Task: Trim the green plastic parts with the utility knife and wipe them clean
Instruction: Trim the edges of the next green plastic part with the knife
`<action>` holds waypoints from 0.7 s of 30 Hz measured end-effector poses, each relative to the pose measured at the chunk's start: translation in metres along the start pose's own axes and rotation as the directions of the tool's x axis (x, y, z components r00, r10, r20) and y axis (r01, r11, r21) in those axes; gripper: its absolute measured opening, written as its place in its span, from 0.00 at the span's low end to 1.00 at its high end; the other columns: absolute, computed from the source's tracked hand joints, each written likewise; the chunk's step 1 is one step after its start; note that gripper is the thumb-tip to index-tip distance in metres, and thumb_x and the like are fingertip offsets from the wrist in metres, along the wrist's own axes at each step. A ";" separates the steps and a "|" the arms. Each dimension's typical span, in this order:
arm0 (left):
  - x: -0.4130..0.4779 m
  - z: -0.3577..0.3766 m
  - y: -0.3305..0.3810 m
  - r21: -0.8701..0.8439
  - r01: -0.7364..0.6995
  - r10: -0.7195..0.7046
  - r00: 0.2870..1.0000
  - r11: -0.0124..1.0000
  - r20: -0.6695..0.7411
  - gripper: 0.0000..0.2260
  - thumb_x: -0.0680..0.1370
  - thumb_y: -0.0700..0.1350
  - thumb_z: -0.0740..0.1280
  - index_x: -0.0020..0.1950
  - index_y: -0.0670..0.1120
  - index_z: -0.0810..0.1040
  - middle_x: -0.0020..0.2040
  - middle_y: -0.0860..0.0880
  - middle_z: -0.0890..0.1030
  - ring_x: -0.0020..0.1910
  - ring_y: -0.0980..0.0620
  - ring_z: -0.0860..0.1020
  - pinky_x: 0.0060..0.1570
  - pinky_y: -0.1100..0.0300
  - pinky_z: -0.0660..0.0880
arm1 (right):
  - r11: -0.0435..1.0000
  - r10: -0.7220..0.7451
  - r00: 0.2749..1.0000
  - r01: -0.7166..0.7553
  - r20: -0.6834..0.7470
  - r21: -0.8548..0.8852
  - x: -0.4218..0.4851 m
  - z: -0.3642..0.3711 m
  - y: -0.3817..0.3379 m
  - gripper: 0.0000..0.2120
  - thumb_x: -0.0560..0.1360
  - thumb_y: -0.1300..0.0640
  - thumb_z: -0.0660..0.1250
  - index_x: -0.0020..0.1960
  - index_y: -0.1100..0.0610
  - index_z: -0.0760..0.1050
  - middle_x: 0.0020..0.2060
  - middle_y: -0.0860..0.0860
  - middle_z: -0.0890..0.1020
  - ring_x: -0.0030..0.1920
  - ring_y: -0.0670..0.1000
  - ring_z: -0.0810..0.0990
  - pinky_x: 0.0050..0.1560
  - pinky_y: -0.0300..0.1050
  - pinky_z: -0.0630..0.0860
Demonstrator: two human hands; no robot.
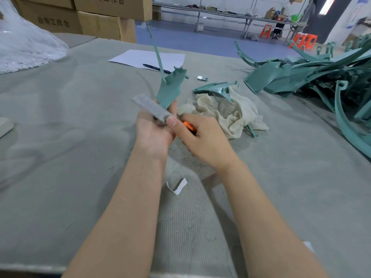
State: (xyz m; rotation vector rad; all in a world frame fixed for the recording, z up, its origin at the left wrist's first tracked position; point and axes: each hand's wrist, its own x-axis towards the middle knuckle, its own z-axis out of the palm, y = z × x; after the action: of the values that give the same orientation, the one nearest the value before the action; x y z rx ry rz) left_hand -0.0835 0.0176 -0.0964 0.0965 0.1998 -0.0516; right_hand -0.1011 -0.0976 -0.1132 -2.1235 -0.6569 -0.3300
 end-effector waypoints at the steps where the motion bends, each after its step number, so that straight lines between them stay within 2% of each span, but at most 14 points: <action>1: 0.002 0.001 -0.001 0.034 -0.010 0.012 0.999 0.999 -0.040 0.10 0.79 0.35 0.55 0.42 0.36 0.73 0.38 0.41 0.77 0.38 0.47 0.77 0.35 0.59 0.79 | 0.999 0.023 0.999 -0.021 -0.043 0.038 0.000 -0.002 0.000 0.24 0.79 0.45 0.63 0.36 0.64 0.70 0.27 0.60 0.74 0.29 0.57 0.74 0.31 0.54 0.74; 3: 0.006 0.002 -0.002 0.114 -0.074 0.088 0.989 0.991 -0.118 0.09 0.80 0.36 0.57 0.42 0.37 0.73 0.36 0.42 0.77 0.34 0.48 0.77 0.36 0.63 0.77 | 0.990 0.079 0.985 -0.060 -0.151 0.127 0.002 -0.008 0.000 0.25 0.78 0.43 0.63 0.42 0.67 0.72 0.32 0.65 0.75 0.33 0.63 0.75 0.36 0.59 0.76; 4: 0.007 0.002 -0.002 0.132 -0.104 0.121 0.984 0.986 -0.128 0.08 0.80 0.36 0.57 0.45 0.36 0.74 0.40 0.41 0.79 0.38 0.47 0.80 0.40 0.62 0.77 | 0.983 0.109 0.974 -0.077 -0.196 0.167 0.003 -0.011 0.000 0.25 0.77 0.42 0.63 0.43 0.67 0.71 0.33 0.66 0.75 0.35 0.65 0.74 0.35 0.58 0.76; 6: 0.008 0.002 -0.003 0.120 -0.130 0.141 0.985 0.984 -0.096 0.07 0.80 0.36 0.58 0.55 0.36 0.72 0.51 0.38 0.78 0.55 0.42 0.80 0.49 0.58 0.79 | 0.965 0.163 0.956 -0.104 -0.242 0.242 0.005 -0.017 0.003 0.24 0.78 0.44 0.63 0.43 0.66 0.69 0.34 0.66 0.75 0.31 0.61 0.74 0.30 0.48 0.74; 7: 0.007 0.002 -0.004 0.129 -0.127 0.137 0.988 0.984 -0.071 0.08 0.80 0.36 0.58 0.57 0.36 0.71 0.55 0.37 0.78 0.60 0.41 0.78 0.48 0.56 0.80 | 0.954 0.188 0.951 -0.118 -0.244 0.276 0.005 -0.019 0.005 0.23 0.79 0.44 0.62 0.43 0.66 0.69 0.32 0.63 0.75 0.28 0.56 0.74 0.29 0.42 0.73; 8: 0.007 0.001 -0.005 0.157 -0.114 0.123 0.991 0.981 -0.049 0.08 0.80 0.36 0.58 0.57 0.36 0.71 0.57 0.36 0.78 0.61 0.40 0.78 0.42 0.57 0.81 | 0.944 0.211 0.948 -0.135 -0.237 0.302 0.005 -0.021 0.006 0.22 0.80 0.45 0.60 0.43 0.65 0.69 0.30 0.60 0.75 0.26 0.51 0.73 0.28 0.39 0.71; 11: 0.004 0.002 -0.008 0.255 -0.039 0.044 0.999 0.966 -0.012 0.08 0.79 0.36 0.59 0.57 0.36 0.71 0.54 0.36 0.79 0.52 0.41 0.81 0.28 0.64 0.78 | 0.937 0.241 0.945 -0.167 -0.222 0.306 0.005 -0.024 0.011 0.22 0.82 0.44 0.56 0.38 0.59 0.70 0.25 0.52 0.75 0.24 0.48 0.73 0.27 0.38 0.70; 14: 0.002 0.004 -0.010 0.345 -0.015 0.023 0.999 0.939 -0.021 0.07 0.79 0.37 0.59 0.54 0.36 0.72 0.49 0.38 0.80 0.42 0.46 0.83 0.25 0.68 0.76 | 0.963 0.212 0.936 -0.152 -0.280 0.223 0.005 -0.026 0.016 0.24 0.80 0.41 0.57 0.35 0.58 0.69 0.23 0.50 0.73 0.24 0.49 0.71 0.28 0.44 0.72; 17: 0.001 0.006 -0.013 0.444 -0.059 0.082 0.996 0.894 -0.033 0.06 0.79 0.38 0.59 0.46 0.38 0.74 0.40 0.40 0.79 0.27 0.54 0.79 0.24 0.69 0.73 | 0.980 0.172 0.936 -0.130 -0.308 0.152 0.004 -0.027 0.018 0.26 0.77 0.37 0.56 0.33 0.59 0.66 0.26 0.53 0.69 0.30 0.60 0.70 0.33 0.59 0.74; 19: 0.002 0.006 -0.015 0.479 -0.085 0.118 0.992 0.874 -0.038 0.08 0.79 0.38 0.59 0.40 0.40 0.72 0.34 0.42 0.79 0.22 0.57 0.76 0.23 0.70 0.72 | 0.981 0.162 0.937 -0.120 -0.308 0.152 0.004 -0.027 0.017 0.26 0.76 0.36 0.56 0.32 0.56 0.65 0.27 0.53 0.68 0.32 0.64 0.70 0.33 0.62 0.73; 21: 0.002 0.005 -0.015 0.489 -0.098 0.131 0.991 0.867 -0.033 0.09 0.79 0.37 0.59 0.38 0.40 0.72 0.31 0.43 0.78 0.22 0.57 0.75 0.22 0.70 0.72 | 0.985 0.149 0.944 -0.116 -0.296 0.125 0.005 -0.025 0.016 0.25 0.76 0.35 0.55 0.31 0.54 0.64 0.26 0.54 0.68 0.31 0.64 0.71 0.33 0.61 0.72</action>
State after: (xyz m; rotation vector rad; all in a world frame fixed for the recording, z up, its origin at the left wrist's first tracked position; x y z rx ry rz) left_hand -0.0817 0.0023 -0.0933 0.6164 0.2426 0.0216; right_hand -0.0878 -0.1242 -0.1067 -1.9494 -0.3418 -0.5240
